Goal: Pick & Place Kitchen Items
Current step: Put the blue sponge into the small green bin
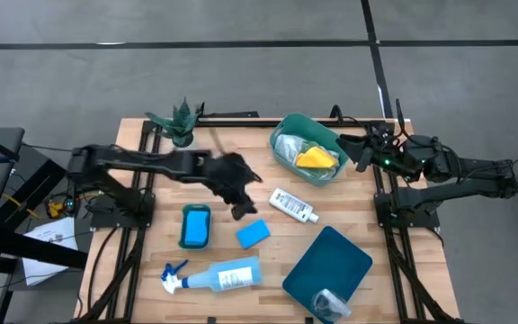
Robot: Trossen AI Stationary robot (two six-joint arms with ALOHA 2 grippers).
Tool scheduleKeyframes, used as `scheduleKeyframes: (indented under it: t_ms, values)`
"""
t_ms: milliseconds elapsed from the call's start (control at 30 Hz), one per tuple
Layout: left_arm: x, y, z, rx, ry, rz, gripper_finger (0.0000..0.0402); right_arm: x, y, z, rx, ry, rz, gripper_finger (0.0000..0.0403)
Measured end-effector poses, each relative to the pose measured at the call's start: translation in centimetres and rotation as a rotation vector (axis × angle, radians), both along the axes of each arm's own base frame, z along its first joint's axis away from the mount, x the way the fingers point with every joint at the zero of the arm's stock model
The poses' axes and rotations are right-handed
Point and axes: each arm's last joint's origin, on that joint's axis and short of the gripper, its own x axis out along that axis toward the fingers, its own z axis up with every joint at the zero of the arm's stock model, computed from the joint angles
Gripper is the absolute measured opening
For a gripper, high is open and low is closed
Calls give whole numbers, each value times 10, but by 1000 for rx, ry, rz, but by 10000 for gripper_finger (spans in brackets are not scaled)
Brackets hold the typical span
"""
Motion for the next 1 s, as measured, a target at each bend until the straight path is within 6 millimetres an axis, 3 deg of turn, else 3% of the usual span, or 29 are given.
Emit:
scheduleKeyframes:
  t_ms: [100, 233, 433, 767, 1000]
  values:
    - [5, 5, -38, -14, 241, 10, 180, 0, 1, 0, 0, 2, 5, 195]
    - [18, 3, -69, -60, 350, -33, 180, 0, 2, -1, 0, 12, 13, 195]
    - [33, -2, -88, -79, 333, -62, 180, 2, 2, -2, -1, 24, 15, 195]
    - [43, -1, -127, -69, 449, -45, 180, 2, 2, -5, -2, 50, 14, 195]
    - [45, -3, -141, -42, 489, -37, 170, 2, 2, -5, -1, 49, 14, 195]
